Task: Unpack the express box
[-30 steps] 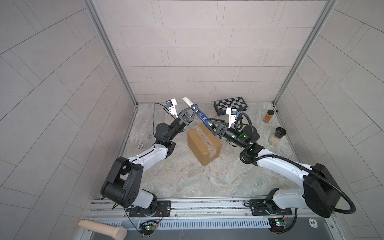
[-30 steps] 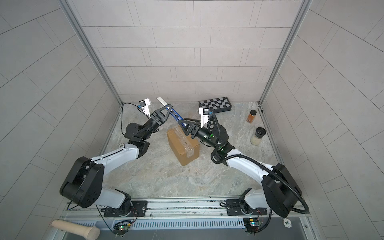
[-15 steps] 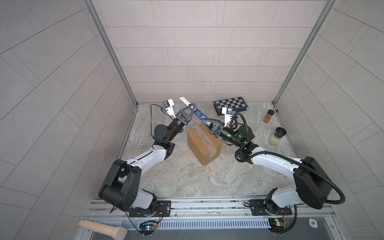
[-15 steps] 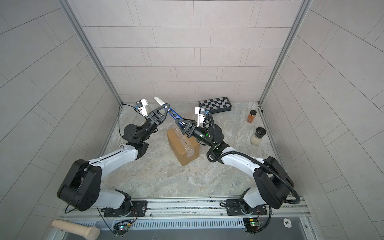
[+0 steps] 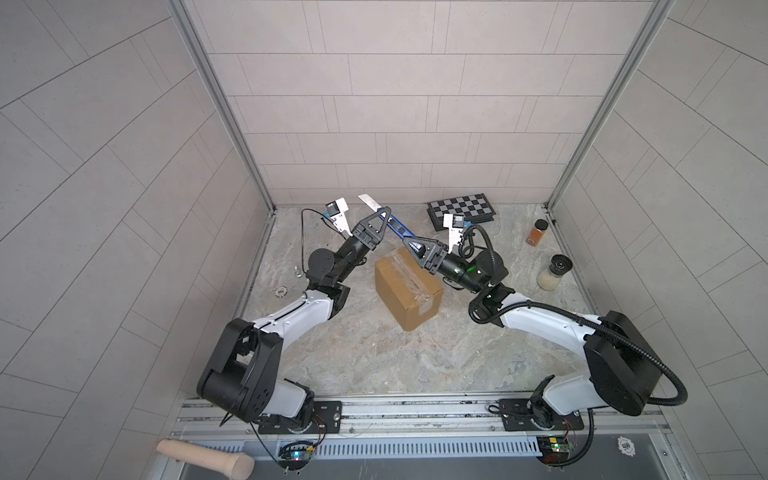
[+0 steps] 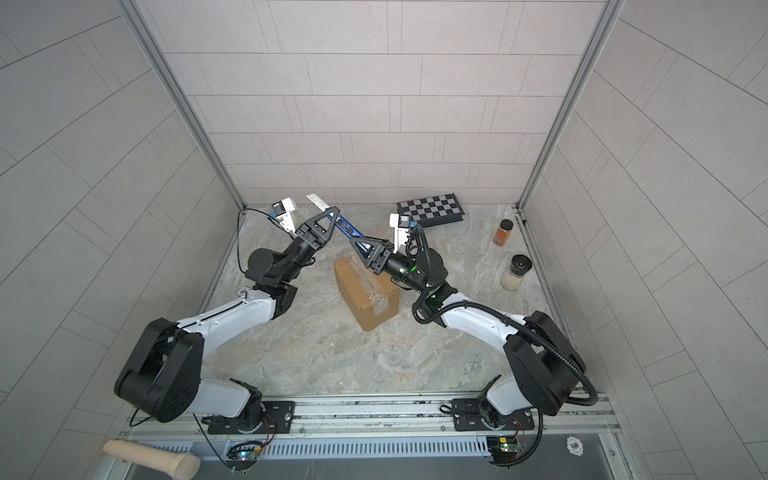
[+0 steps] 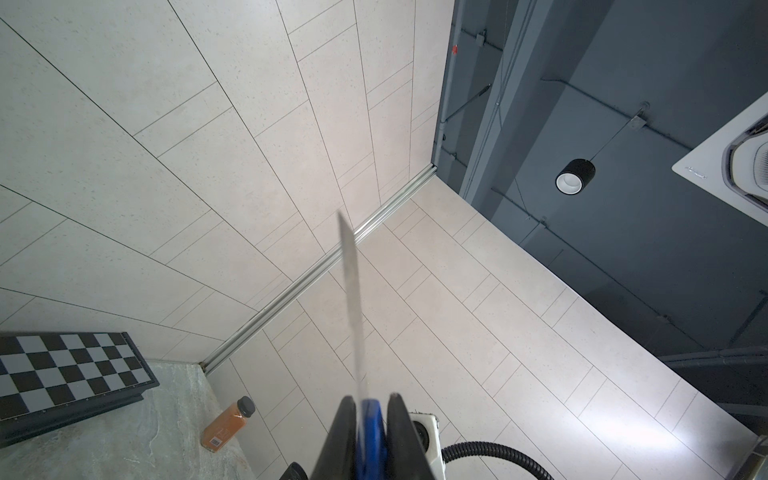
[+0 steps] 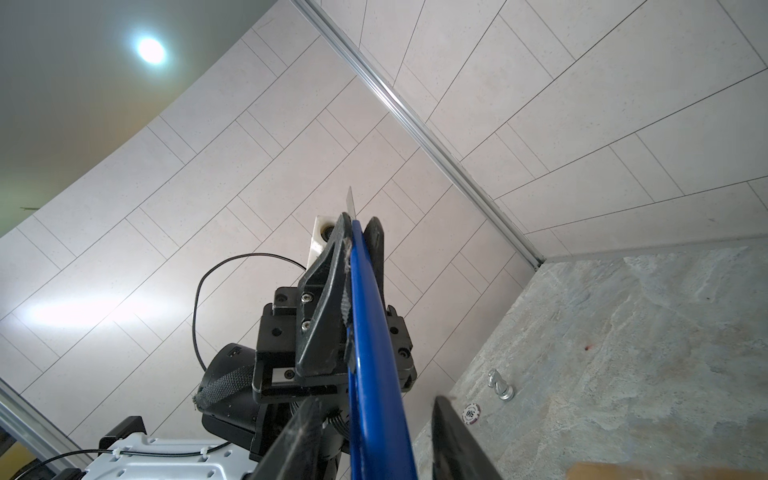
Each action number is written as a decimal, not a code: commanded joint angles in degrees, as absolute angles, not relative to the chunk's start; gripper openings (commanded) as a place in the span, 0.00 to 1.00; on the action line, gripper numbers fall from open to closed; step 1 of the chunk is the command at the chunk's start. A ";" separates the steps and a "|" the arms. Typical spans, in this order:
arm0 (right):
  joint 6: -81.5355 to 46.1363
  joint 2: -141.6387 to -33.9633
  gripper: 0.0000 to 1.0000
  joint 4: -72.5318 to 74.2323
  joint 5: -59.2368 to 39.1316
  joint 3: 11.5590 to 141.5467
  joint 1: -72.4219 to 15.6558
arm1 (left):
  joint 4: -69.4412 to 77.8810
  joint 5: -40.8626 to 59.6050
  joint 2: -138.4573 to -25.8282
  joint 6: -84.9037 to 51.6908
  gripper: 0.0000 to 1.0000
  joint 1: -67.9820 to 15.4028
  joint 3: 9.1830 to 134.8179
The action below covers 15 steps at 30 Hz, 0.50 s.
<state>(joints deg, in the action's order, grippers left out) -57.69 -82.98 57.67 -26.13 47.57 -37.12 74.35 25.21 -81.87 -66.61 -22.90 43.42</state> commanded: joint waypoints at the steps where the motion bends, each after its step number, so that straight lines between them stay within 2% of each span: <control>1: -58.53 -83.06 0.46 60.29 -25.90 49.11 -37.39 | 77.41 25.66 -79.98 -66.10 0.00 -22.83 42.68; 8: -58.90 -83.32 0.38 60.82 -25.75 48.87 -37.36 | 77.42 25.92 -79.89 -66.09 0.00 -22.87 42.52; 13: -59.27 -83.61 0.25 60.91 -25.75 48.93 -37.36 | 77.36 25.75 -80.06 -66.10 0.00 -22.85 42.45; 15: -59.57 -83.78 0.25 61.04 -25.75 48.95 -37.41 | 77.48 25.53 -80.07 -66.10 0.00 -22.85 42.37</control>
